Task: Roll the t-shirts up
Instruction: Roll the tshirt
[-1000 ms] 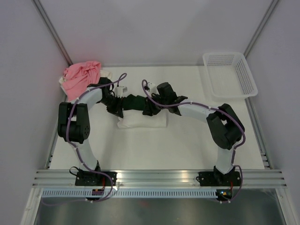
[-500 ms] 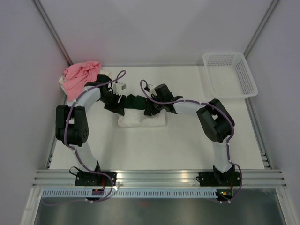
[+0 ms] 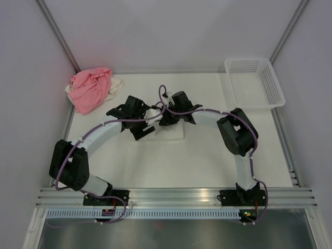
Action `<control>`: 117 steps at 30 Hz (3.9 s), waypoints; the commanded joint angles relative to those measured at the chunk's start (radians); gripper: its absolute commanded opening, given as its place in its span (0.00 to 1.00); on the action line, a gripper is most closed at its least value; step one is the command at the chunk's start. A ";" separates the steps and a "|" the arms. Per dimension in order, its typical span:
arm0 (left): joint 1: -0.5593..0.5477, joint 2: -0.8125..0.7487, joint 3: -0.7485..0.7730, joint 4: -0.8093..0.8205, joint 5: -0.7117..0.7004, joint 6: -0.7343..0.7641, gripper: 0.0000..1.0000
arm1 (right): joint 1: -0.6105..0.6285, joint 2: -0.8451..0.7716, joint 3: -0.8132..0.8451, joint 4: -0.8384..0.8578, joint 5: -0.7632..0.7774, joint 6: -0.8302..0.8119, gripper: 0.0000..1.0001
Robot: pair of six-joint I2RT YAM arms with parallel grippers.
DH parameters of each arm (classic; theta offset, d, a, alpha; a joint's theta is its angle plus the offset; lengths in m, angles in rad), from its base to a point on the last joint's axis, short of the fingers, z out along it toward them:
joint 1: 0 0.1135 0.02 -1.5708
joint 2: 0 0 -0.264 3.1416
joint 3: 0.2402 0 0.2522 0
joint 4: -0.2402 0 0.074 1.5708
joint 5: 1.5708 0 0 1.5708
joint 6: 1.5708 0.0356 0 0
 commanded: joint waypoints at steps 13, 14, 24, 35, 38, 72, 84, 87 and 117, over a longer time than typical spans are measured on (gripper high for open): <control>-0.090 0.079 -0.182 0.219 -0.179 0.308 0.89 | -0.030 -0.007 -0.017 0.092 -0.038 0.058 0.32; -0.090 0.076 -0.188 0.195 -0.161 0.326 0.89 | -0.033 -0.007 -0.017 0.088 -0.039 0.053 0.32; -0.092 -0.011 -0.064 -0.001 0.020 0.292 0.90 | -0.036 -0.001 -0.012 0.066 -0.036 0.038 0.32; -0.096 0.093 -0.157 0.083 -0.099 0.368 0.90 | -0.034 0.002 -0.009 0.060 -0.038 0.029 0.33; -0.097 0.123 -0.154 0.106 -0.110 0.380 0.90 | -0.034 0.001 -0.009 0.059 -0.039 0.027 0.33; 0.025 0.165 -0.026 -0.086 0.134 0.372 0.24 | 0.081 -0.573 -0.633 0.301 0.062 -1.119 0.54; 0.083 0.197 0.091 -0.269 0.266 0.464 0.24 | 0.160 -0.582 -0.649 0.143 0.081 -1.315 0.57; 0.083 0.203 0.096 -0.282 0.274 0.472 0.25 | 0.163 -0.559 -0.659 0.207 0.113 -1.304 0.60; 0.104 0.163 0.148 -0.871 0.499 0.665 0.40 | 0.119 -0.591 -0.359 -0.742 -0.367 -1.324 0.00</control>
